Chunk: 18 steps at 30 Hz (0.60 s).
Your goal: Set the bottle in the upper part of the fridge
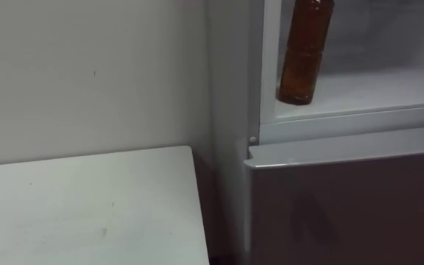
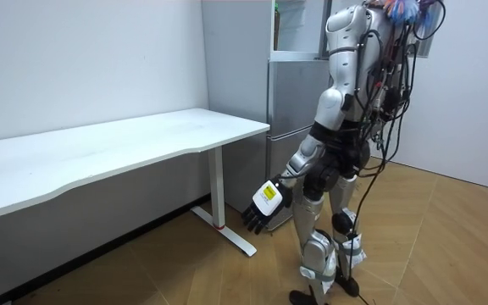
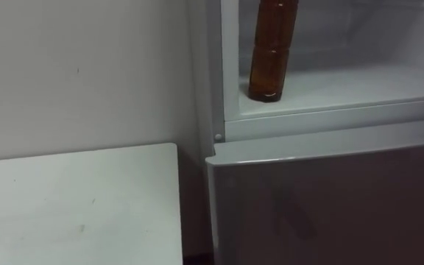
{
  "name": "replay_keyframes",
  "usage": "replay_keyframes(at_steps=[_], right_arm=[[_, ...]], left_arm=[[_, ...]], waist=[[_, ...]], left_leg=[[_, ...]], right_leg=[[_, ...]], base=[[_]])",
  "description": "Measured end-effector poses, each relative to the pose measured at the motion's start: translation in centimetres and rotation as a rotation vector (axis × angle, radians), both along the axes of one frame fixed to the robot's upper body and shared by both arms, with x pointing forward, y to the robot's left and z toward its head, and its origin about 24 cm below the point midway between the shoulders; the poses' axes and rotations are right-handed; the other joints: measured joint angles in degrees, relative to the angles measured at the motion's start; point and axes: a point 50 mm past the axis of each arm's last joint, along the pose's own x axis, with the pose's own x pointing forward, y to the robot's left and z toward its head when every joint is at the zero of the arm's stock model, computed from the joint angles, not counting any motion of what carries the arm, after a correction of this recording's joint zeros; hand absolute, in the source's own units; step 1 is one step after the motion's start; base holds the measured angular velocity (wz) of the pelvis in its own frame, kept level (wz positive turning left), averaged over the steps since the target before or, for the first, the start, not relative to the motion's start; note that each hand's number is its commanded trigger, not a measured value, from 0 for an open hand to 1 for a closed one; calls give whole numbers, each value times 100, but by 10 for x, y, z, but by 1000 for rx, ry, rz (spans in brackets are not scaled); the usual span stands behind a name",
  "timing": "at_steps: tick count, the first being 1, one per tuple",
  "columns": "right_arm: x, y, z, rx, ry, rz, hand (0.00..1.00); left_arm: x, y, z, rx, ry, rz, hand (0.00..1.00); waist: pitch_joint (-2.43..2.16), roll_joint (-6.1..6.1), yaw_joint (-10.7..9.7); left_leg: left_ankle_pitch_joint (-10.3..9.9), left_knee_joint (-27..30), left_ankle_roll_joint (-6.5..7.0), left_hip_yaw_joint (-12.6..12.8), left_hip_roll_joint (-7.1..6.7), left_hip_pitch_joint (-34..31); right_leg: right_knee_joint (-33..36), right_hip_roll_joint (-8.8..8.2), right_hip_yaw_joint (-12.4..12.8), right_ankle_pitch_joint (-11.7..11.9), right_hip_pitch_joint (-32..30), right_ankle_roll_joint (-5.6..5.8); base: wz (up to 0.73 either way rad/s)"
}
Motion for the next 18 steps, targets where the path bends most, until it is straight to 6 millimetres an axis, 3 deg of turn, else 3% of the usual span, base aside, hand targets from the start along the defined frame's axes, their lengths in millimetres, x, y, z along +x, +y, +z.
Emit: replay_keyframes(at_steps=[10, 18], right_arm=[[-25, 5, -20, 144, 111, -39, 0], [-37, 2, -23, 209, 114, -197, 0]], left_arm=[[-6, 0, 0, -9, 19, -2, 0], [-17, 0, -1, -11, 65, 3, 0]], waist=[[38, -75, -3], [37, -82, -25]], left_leg=[[-2, -9, -3, -11, -3, 28], [-3, -7, -3, -26, -8, 31]], right_leg=[[-11, 3, 15, -34, 28, 2], [-4, -4, -4, -47, 48, 2]], base=[[0], [0]])
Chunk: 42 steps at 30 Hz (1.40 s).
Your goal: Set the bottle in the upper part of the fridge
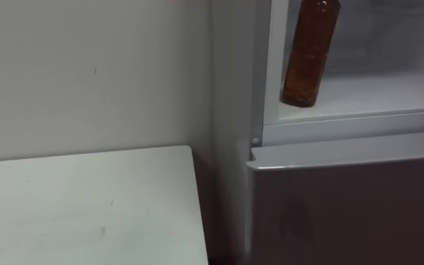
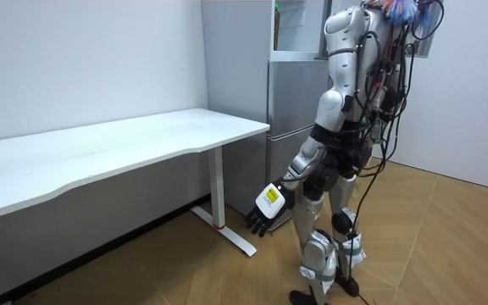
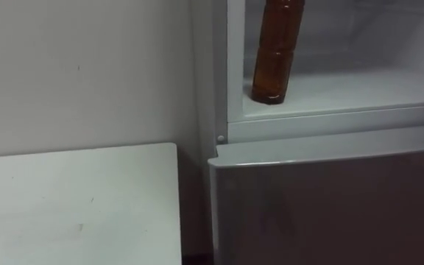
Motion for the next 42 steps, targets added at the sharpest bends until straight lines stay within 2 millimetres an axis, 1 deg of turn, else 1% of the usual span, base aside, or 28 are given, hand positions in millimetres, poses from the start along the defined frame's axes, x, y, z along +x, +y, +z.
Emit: replay_keyframes(at_steps=[4, 6, 9, 11, 13, 15, 17, 21, 23, 25, 26, 27, 29, 31, 32, 34, 36, 37, 42], right_arm=[[-4, -7, 2, -23, 4, -87, 0], [-6, -11, 3, -35, 8, -134, 0], [-10, -20, 6, -47, 1, -285, 0], [-12, -23, 7, -62, 8, -323, 0], [-11, -27, 9, -80, 1, -354, 0], [-6, -33, 13, -97, -24, -398, 0], [-2, -37, 16, -113, -41, -423, 0], [3, -49, 26, -157, -80, -524, 0], [7, -60, 35, -183, -121, -621, 0], [12, -69, 44, -216, -164, -672, 0], [15, -75, 51, -231, -206, -718, 0], [17, -81, 57, -243, -240, -763, 0], [22, -89, 66, -262, -281, -812, 0], [24, -96, 74, -286, -298, -833, 0], [27, -101, 80, -306, -312, -843, 0], [28, -107, 87, -333, -321, -867, 0], [30, -117, 98, -365, -341, -904, 0], [30, -119, 100, -370, -345, -913, 0], [43, -136, 133, -454, -453, -942, 0]], left_arm=[[-6, 4, 1, 23, 12, 24, 0], [-10, 8, 2, 38, 23, 50, 0], [-13, 14, 3, 53, 28, 83, 0], [-13, 15, 4, 56, 28, 96, 0], [-13, 17, 4, 59, 23, 106, 0], [-13, 18, 5, 64, 20, 109, 0], [-13, 20, 6, 68, 19, 107, 0], [-15, 24, 7, 83, 25, 110, 0], [-13, 29, 9, 97, 12, 133, 0], [-11, 32, 12, 111, -10, 136, 0], [-12, 35, 14, 120, -19, 145, 0], [-9, 37, 15, 126, -34, 140, 0], [-3, 39, 17, 133, -60, 131, 0], [1, 40, 19, 140, -77, 112, 0], [1, 40, 19, 144, -74, 99, 0], [0, 42, 19, 149, -71, 97, 0], [-2, 42, 19, 150, -66, 99, 0], [-2, 42, 19, 150, -66, 100, 0], [-1, 42, 19, 150, -69, 97, 0]], waist=[[-7, -16, -60], [-15, -36, -121], [-19, -66, -136], [-18, -82, -169], [-22, -115, -196], [-16, -132, -276], [-25, -180, -299], [-15, -234, -327], [-6, -277, -343], [-4, -294, -384], [-4, -304, -437], [-5, -305, -471], [-4, -302, -471], [-26, -335, -459], [-15, -321, -479], [-30, -353, -557], [-27, -371, -593], [-27, -381, -602], [-11, -432, -593]], left_leg=[[0, 2, 0, 0, -1, 3], [1, 6, -1, 4, 1, 19], [0, -1, 0, 18, 0, 44], [0, -3, 0, 23, -1, 47], [0, -5, 0, 22, -2, 46], [0, -5, 0, 23, -3, 48], [1, -12, 0, 28, -3, 60], [1, -25, 0, 54, -4, 67], [0, -24, 0, 49, -2, 50], [1, -14, 1, 51, -4, 1], [0, -7, 1, 64, -9, -6], [-1, -6, 2, 92, -6, -11], [-1, -6, 2, 127, 0, -47], [0, -22, 2, 168, -1, -69], [0, -24, 2, 169, -2, -95], [0, -29, 2, 184, -2, -93], [0, -39, 2, 188, -6, -87], [0, -39, 2, 189, -4, -80], [0, -50, 2, 188, -3, -2]], right_leg=[[8, 0, 0, -6, 0, 0], [10, 0, 1, -6, -1, 0], [17, -3, 9, -6, 0, 0], [20, -3, 12, -7, 2, 0], [24, -4, 11, -9, 3, 1], [25, -5, 11, -10, 4, 2], [27, -4, 16, -9, 4, 2], [27, -5, 15, -10, 5, 2], [37, -10, 17, -14, -18, 2], [97, -19, 36, -32, -90, 4], [117, -19, 62, -47, -108, 8], [116, -15, 86, -47, -124, 8], [131, -6, 136, -45, -187, 6], [191, -12, 167, -49, -257, 6], [201, -15, 170, -52, -270, 5], [204, -12, 179, -55, -262, 9], [204, -11, 190, -58, -265, 13], [203, -10, 187, -58, -267, 12], [183, -7, 194, -57, -217, 11]], base=[[0], [0], [-1], [0], [0], [0], [0], [0], [0], [0], [-4], [-7], [-11], [-12], [-6], [0], [0], [0], [-1]])
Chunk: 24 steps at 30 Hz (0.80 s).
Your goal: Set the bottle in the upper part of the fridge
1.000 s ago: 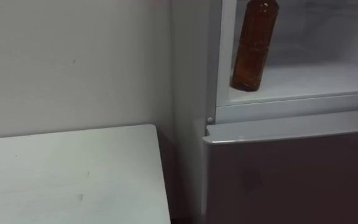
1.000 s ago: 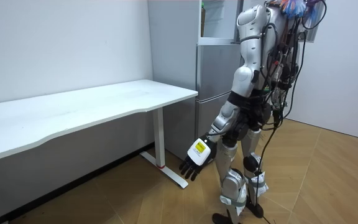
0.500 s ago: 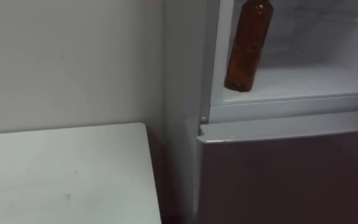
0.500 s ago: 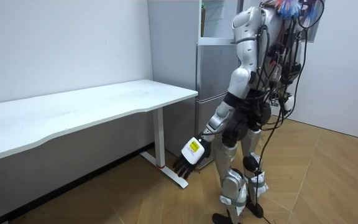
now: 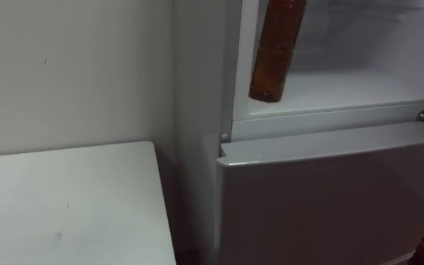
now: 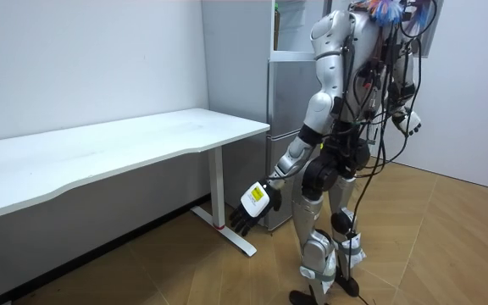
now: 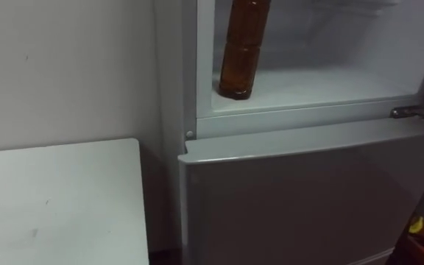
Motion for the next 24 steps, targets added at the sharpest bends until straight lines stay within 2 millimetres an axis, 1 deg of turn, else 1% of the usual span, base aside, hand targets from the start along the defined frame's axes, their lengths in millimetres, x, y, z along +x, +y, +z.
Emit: replay_keyframes(at_steps=[2, 4, 5, 6, 7, 9, 11, 16, 18, 19, 20, 21, 24], right_arm=[[5, -4, 11, -36, -22, -17, 0], [10, -7, 23, -71, -49, -28, 0], [14, -9, 31, -94, -63, -32, 0], [17, -12, 38, -117, -72, -37, 0], [18, -14, 42, -129, -74, -45, 0], [19, -17, 58, -185, -96, -82, 0], [20, -18, 66, -217, -107, -99, 0], [24, -22, 92, -341, -84, -129, 0], [28, -22, 106, -400, -95, -116, 0], [29, -22, 109, -414, -101, -110, 0], [32, -22, 117, -440, -121, -99, 0], [36, -22, 124, -456, -138, -92, 0], [36, -21, 125, -438, -132, -103, 0]], left_arm=[[0, 0, 0, 0, 0, 0, 0], [1, 0, 0, -2, -1, -1, 0], [0, 1, 0, -2, 1, -2, 0], [-1, 1, 0, -1, 6, -1, 0], [-1, 1, 0, -2, 8, -1, 0], [-2, 1, 0, -3, 10, -2, 0], [-3, 2, 0, -4, 13, -3, 0], [-5, 2, 0, -2, 18, 1, 0], [-5, 3, 0, 4, 22, 1, 0], [-5, 4, 0, 5, 23, 0, 0], [-6, 4, 0, 6, 25, -1, 0], [-7, 5, 0, 8, 33, 0, 0], [-7, 8, 1, 13, 37, -3, 0]], waist=[[6, -11, 6], [-2, -23, 5], [14, 1, 6], [-4, -26, 4], [-4, -26, 4], [-3, -24, -1], [-3, -41, -19], [-3, -77, -54], [11, -142, -86], [16, -159, -99], [26, -186, -131], [26, -212, -172], [28, -230, -190]], left_leg=[[0, -6, 0, 1, 0, 2], [0, 1, 0, 5, -1, 1], [0, 6, 0, 4, -1, -12], [0, 8, 0, 4, 1, -31], [0, 11, 0, 3, 2, -44], [2, 13, -1, -5, 4, -87], [3, 4, -4, -9, 5, -86], [6, -39, -7, -5, -8, -81], [6, -41, -7, -2, -10, -77], [6, -41, -7, -3, -10, -79], [5, -41, -7, -7, -11, -82], [5, -40, -6, -13, -11, -84], [5, -39, -6, -15, -12, -78]], right_leg=[[-11, 2, -4, 0, 23, 0], [-22, 3, -6, 0, 17, 1], [-20, 3, -6, 0, 3, 1], [-7, 3, -8, 0, -20, 1], [0, 4, -10, 0, -33, 1], [-6, 5, -36, 0, -53, 1], [0, 8, -46, -1, -54, 1], [0, 3, -48, -6, -49, 8], [1, 2, -50, -8, -49, 12], [1, 2, -50, -8, -52, 12], [-1, 1, -54, -8, -55, 12], [-5, 1, -55, -8, -62, 12], [-1, 1, -55, -8, -63, 12]], base=[[0], [0], [0], [0], [0], [5], [3], [0], [0], [0], [0], [0], [0]])
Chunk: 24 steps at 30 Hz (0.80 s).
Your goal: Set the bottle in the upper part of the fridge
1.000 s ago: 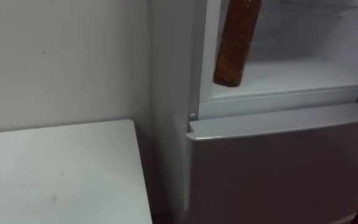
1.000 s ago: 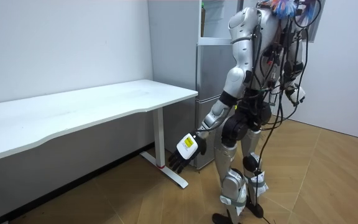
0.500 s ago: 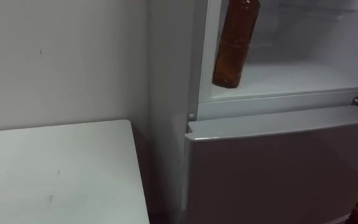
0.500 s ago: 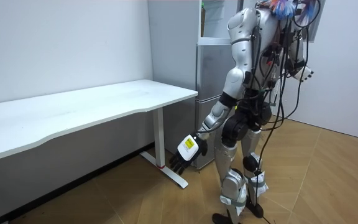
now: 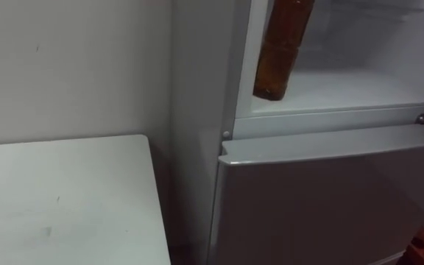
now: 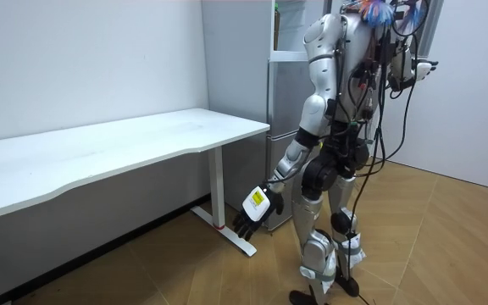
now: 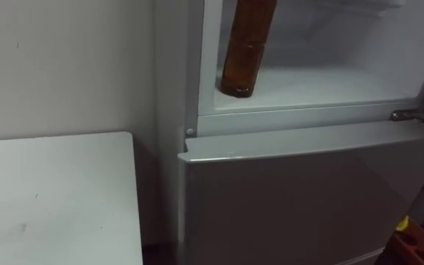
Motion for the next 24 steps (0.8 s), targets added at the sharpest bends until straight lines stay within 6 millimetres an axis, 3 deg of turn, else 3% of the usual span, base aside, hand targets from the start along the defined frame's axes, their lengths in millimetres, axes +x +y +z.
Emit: replay_keyframes(at_steps=[24], right_arm=[[6, 11, 13, -14, 63, -36, 0]], left_arm=[[-1, -2, -1, -3, 19, -28, 0]], waist=[[5, 57, 49]], left_leg=[[4, -3, -4, 18, -17, 77]], right_leg=[[192, -24, 31, -89, -17, -6]], base=[[0]])
